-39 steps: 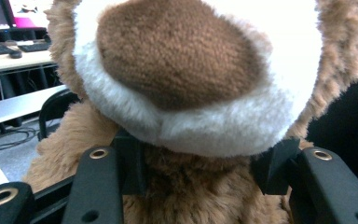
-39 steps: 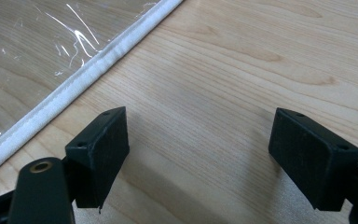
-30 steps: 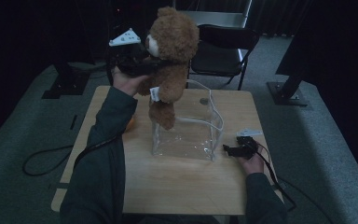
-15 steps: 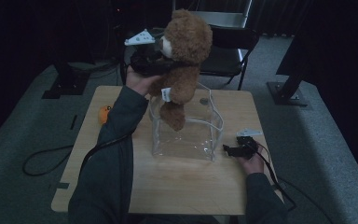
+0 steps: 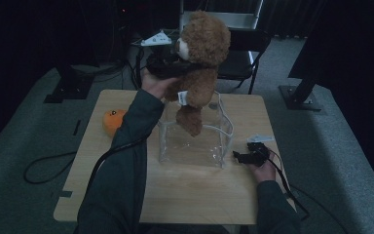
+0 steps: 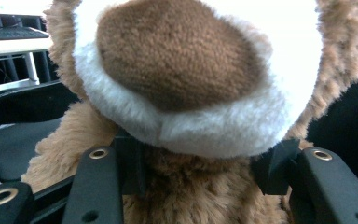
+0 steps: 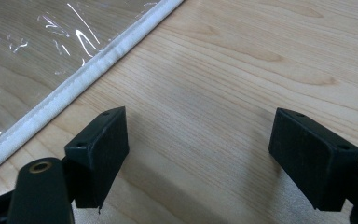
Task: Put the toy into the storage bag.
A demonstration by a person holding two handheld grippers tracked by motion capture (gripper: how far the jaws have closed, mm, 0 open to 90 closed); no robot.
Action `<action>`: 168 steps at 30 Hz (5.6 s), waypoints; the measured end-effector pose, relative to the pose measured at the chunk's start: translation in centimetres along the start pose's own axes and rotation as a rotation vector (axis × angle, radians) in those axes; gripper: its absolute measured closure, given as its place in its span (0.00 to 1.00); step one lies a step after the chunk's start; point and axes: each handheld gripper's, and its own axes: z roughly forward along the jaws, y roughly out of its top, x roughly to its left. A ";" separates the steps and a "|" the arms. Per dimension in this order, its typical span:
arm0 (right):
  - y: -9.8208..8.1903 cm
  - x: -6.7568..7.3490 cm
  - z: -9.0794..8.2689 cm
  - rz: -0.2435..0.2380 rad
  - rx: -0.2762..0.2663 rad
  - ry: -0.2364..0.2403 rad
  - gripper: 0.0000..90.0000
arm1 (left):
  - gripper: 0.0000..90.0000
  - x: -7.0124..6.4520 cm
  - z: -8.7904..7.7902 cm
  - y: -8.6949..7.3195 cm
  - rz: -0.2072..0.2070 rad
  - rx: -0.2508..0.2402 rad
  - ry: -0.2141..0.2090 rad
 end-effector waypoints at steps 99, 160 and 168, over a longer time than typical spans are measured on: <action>0.0 0.0 0.0 -0.004 0.000 0.002 0.21 | 0.52 -0.3 5.9 -4.6 -0.012 0.168 0.044; 0.0 0.0 0.0 -0.004 0.001 0.001 0.20 | 0.51 -2.0 5.6 -7.3 0.103 0.355 -0.040; 0.0 0.0 0.0 -0.004 0.000 0.001 0.20 | 0.51 -2.2 6.0 -7.6 0.117 0.381 -0.048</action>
